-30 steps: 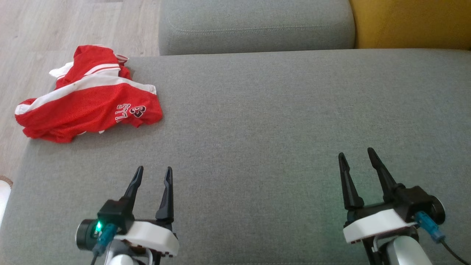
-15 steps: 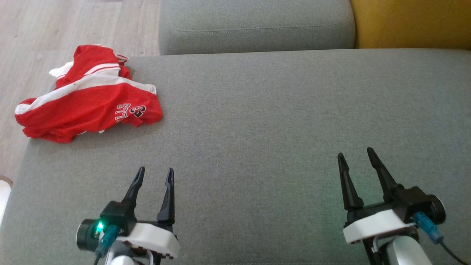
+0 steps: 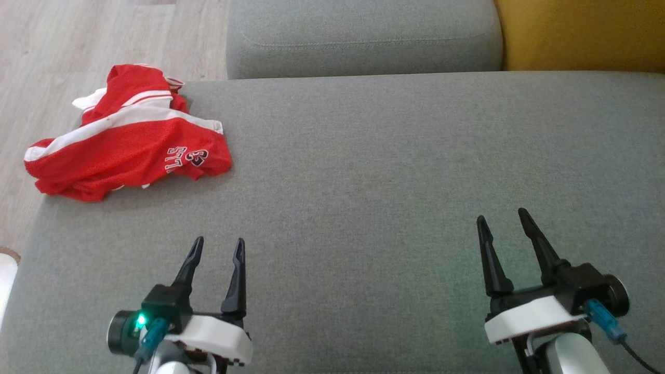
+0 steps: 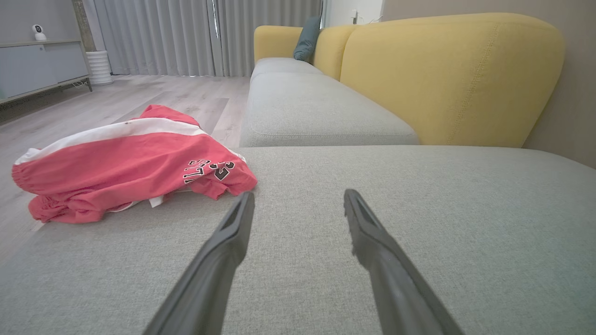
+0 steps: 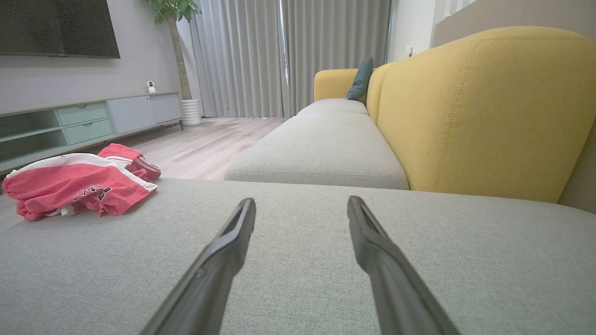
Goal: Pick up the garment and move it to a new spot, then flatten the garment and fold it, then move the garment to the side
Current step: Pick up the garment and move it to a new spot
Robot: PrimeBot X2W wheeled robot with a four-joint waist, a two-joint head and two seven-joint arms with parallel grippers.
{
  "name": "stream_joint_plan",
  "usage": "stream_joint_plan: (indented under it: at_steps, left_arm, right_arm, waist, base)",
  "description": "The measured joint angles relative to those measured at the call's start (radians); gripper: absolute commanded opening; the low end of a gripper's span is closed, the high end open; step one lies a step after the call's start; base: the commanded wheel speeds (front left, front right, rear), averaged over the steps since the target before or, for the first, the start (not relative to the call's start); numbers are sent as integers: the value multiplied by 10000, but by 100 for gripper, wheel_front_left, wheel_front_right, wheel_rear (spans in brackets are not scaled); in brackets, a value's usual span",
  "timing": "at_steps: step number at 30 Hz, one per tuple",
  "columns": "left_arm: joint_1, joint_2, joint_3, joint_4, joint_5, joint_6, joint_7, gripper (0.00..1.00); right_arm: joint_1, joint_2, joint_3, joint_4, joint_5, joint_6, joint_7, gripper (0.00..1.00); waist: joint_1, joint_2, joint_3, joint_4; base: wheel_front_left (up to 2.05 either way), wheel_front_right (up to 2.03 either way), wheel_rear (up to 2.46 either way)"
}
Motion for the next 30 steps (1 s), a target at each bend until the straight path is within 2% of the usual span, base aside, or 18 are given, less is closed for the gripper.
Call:
stream_joint_plan:
  at_steps: [7, 13, 24, 30]
  left_arm:
    - [2, 0, -8, 36, 0, -10, 0, 100]
    - [2, 0, -201, 38, 10, -56, 0, 100]
    - [3, 29, -176, -127, 186, -174, 0, 100]
    - [40, 105, 205, -151, 184, -153, 0, 100]
  right_arm:
    - [7, -2, -12, 0, 0, 0, 0, 100]
    - [34, -10, -56, -19, 0, 0, 0, 100]
    - [79, -13, 94, -374, 207, 0, 0, 100]
    - [97, -13, 299, -374, 303, 0, -2, 100]
  waist:
    - [0, 0, -42, 114]
    - [0, 0, -110, 650]
    - [0, 0, -226, 2920]
    - [0, 0, -284, 4231]
  base:
    - [0, 0, 0]
    - [0, 0, 0]
    - [0, 0, 0]
    - [0, 0, 0]
